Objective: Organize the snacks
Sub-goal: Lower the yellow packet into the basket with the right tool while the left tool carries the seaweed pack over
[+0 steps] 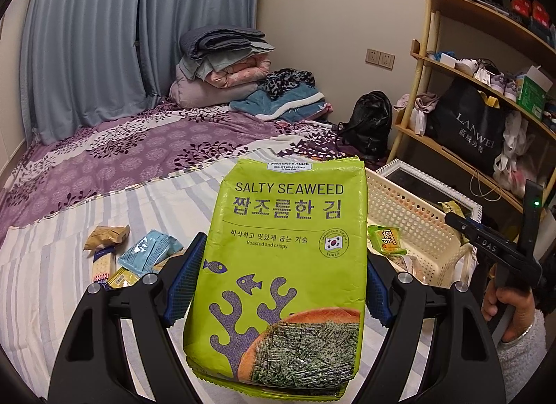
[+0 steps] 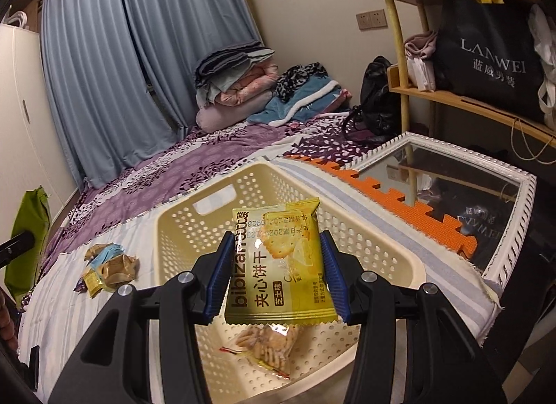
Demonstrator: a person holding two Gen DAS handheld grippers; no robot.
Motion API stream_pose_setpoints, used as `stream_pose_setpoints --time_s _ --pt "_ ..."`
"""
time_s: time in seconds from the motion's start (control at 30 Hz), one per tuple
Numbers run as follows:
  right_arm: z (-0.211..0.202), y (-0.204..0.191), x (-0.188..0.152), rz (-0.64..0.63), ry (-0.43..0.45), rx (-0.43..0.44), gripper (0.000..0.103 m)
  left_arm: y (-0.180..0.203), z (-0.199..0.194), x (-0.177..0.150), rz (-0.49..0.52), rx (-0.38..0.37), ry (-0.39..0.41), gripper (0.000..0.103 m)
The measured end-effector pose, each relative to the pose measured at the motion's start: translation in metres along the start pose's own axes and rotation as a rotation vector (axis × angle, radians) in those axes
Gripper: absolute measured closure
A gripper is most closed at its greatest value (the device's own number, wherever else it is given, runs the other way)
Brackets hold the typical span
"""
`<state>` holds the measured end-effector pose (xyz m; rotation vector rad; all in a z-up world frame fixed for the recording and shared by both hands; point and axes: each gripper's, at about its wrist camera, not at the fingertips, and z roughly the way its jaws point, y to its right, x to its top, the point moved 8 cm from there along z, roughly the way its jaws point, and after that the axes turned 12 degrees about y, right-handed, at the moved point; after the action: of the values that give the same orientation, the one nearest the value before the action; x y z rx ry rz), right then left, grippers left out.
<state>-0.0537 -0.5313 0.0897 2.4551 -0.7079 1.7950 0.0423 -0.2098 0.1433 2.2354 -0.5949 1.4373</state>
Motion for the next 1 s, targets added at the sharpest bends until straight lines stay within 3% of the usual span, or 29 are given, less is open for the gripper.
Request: stream_pose_setpoints --time_s 0.07,0.13,0.17,0.2,0.37,0.6,1.0 --pt "0.004 0.003 -0.003 -0.002 -0.007 -0.016 0.053 0.002 0.004 -0.001 0.001 -0.005 -0.006 0.023" --pt "0.005 0.008 -0.004 -0.001 -0.004 -0.042 0.036 0.006 0.006 -0.002 0.003 -0.011 -0.011 0.023" --pt "0.004 0.010 -0.003 0.007 0.006 -0.046 0.017 0.008 0.008 -0.001 0.006 -0.012 -0.013 0.023" --pt "0.003 0.013 -0.003 0.018 0.016 -0.046 0.014 0.009 0.010 -0.001 0.008 -0.015 -0.015 0.023" --pt "0.001 0.022 -0.004 0.037 0.017 -0.065 0.013 0.019 0.019 0.002 0.018 -0.034 -0.024 0.023" --pt "-0.005 0.028 -0.004 0.035 0.027 -0.105 0.005 0.044 0.036 0.003 0.043 -0.086 -0.032 0.023" --pt "-0.013 0.031 -0.003 0.037 0.035 -0.120 0.005 0.097 0.082 0.005 0.064 -0.174 -0.055 0.023"
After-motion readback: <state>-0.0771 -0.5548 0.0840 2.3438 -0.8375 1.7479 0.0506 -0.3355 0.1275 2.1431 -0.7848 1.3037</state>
